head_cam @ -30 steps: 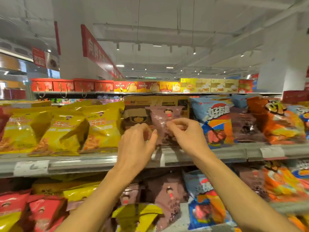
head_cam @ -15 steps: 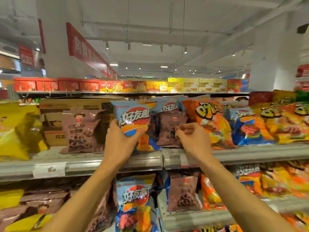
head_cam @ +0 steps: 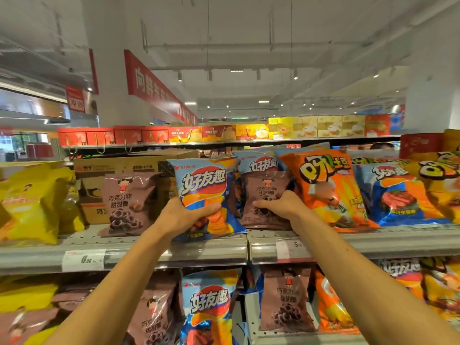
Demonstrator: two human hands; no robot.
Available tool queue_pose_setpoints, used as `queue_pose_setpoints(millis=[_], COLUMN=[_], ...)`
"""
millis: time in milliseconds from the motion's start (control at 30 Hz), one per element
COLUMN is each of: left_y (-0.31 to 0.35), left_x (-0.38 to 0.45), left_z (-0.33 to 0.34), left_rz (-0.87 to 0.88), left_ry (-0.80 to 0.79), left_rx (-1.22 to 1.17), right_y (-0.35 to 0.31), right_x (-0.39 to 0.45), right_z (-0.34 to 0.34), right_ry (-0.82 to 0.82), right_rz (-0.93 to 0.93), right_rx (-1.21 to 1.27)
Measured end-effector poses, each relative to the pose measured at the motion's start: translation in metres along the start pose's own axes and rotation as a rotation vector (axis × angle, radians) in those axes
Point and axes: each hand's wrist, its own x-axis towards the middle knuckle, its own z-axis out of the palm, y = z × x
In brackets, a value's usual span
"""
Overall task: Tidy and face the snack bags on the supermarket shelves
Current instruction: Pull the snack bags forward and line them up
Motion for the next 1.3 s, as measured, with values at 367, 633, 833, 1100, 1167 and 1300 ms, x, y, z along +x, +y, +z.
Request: queue_pose_setpoints(millis=[367, 633, 833, 1100, 1167, 1300], left_y=[0.001, 0.006, 0.018, 0.035, 0.036, 0.034], left_x=[-0.006, -0.009, -0.006, 0.004, 0.005, 0.012], left_z=[-0.004, -0.013, 0.011, 0.087, 0.103, 0.125], left_rz=[0.029, 0.060, 0.101, 0.078, 0.079, 0.070], left_ry=[0.177, 0.184, 0.178, 0.018, 0.016, 0.008], left_rx=[-0.125, -0.158, -0.198, -0.193, -0.166, -0.122], right_y=[0.002, -0.004, -0.006, 0.010, 0.017, 0.030], right_x=[-0.012, -0.032, -0.056, -0.088, -0.093, -0.100], right_z=[0.009, -0.003, -0.036, -0.097, -0.106, -0.114], right_ry=[0.140, 0.228, 0.311, 0.412, 0.412, 0.409], right_rz=[-0.172, -0.274, -0.307, -0.271, -0.250, -0.184], right_rx=[-0.119, -0.262, -0.206, -0.055, -0.024, -0.004])
